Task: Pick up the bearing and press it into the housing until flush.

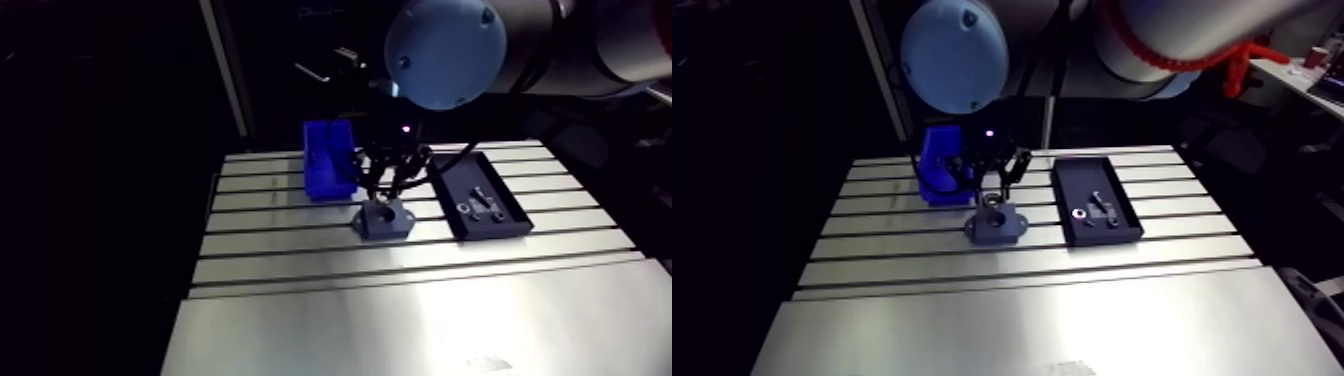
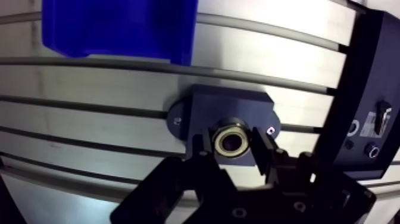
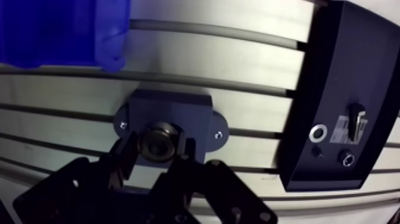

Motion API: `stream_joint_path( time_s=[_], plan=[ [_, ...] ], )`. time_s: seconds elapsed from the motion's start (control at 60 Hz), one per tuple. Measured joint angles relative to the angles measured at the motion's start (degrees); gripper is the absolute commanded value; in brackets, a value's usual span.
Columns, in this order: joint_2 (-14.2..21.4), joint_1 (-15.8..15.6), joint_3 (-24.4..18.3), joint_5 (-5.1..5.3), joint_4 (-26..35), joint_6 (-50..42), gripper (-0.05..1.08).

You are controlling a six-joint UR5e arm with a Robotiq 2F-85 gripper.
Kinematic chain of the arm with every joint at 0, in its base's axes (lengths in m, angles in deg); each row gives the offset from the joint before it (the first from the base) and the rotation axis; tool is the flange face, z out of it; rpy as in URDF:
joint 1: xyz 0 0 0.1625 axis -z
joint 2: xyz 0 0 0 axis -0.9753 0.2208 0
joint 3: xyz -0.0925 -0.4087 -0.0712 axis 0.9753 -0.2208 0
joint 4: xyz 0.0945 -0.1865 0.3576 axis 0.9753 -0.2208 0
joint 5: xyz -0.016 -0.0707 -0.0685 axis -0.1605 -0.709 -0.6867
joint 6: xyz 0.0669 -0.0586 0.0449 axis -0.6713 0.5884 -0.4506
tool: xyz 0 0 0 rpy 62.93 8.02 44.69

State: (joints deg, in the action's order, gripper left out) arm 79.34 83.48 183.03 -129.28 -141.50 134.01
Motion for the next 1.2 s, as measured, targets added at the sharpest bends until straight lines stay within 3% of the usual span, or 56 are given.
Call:
stream_joint_path(
  time_s=[1.2],
  plan=[
    [-0.21,0.46,1.83,0.05,-1.08,0.58,0.91]
  ],
)
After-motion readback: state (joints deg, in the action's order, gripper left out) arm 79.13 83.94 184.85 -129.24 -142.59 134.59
